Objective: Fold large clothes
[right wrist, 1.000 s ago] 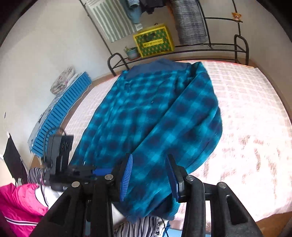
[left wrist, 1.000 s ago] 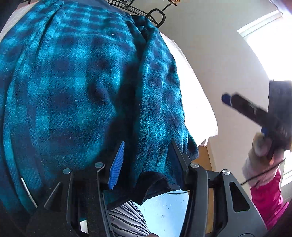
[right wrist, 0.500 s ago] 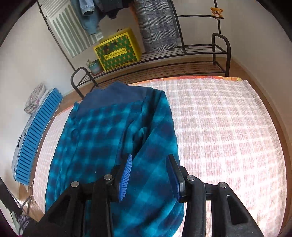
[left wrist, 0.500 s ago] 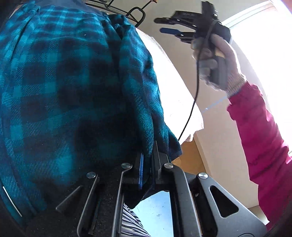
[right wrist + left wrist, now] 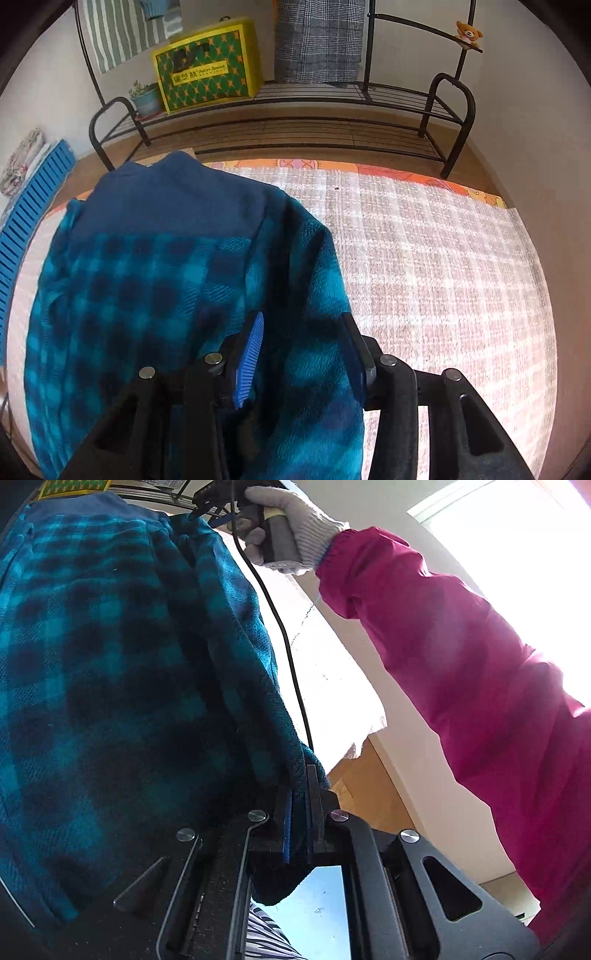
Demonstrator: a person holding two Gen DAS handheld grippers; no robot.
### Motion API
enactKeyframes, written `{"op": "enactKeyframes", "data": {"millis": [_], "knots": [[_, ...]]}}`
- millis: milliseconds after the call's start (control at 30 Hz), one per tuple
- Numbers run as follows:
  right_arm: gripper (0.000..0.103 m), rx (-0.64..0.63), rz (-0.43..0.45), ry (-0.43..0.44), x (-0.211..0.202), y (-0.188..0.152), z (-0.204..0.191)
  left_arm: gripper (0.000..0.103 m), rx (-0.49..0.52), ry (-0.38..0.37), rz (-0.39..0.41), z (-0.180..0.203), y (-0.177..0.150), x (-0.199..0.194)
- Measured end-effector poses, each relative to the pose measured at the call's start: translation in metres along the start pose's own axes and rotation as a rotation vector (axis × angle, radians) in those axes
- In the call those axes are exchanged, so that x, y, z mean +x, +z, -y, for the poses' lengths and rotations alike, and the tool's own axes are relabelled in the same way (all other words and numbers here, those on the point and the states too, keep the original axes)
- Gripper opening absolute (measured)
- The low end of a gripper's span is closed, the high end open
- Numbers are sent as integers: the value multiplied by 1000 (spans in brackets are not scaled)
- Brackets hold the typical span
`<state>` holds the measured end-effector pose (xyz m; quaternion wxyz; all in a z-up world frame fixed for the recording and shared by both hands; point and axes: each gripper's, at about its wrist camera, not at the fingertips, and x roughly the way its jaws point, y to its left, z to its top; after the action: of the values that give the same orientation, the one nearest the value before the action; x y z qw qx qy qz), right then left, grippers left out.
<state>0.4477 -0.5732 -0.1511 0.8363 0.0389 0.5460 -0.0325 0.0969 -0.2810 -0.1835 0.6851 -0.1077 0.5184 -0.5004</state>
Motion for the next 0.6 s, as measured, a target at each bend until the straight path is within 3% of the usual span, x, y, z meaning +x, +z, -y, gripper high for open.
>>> {"op": "enactKeyframes", "data": {"millis": [67, 100, 400, 433, 467, 500, 533, 600], "knots": [[5, 29, -11, 2, 7, 4, 4, 3, -2, -6, -5, -5, 4, 4], [0, 48, -5, 8, 7, 6, 8, 3, -1, -4, -6, -7, 5, 5], [0, 26, 98, 20, -40, 23, 4, 2, -21, -49, -5, -14, 4, 6], [2, 20, 79, 23, -38, 24, 2, 2, -18, -52, -6, -15, 4, 7], [25, 20, 56, 18, -33, 25, 1, 2, -18, -53, -6, -16, 3, 8], [56, 22, 37, 12, -27, 24, -1, 2, -20, -56, -6, -17, 2, 8], [62, 18, 28, 2, -20, 23, -2, 2, -22, -57, -7, -18, 2, 10], [47, 8, 2, -29, -5, 22, -3, 2, -28, -61, -7, -20, 1, 10]]}}
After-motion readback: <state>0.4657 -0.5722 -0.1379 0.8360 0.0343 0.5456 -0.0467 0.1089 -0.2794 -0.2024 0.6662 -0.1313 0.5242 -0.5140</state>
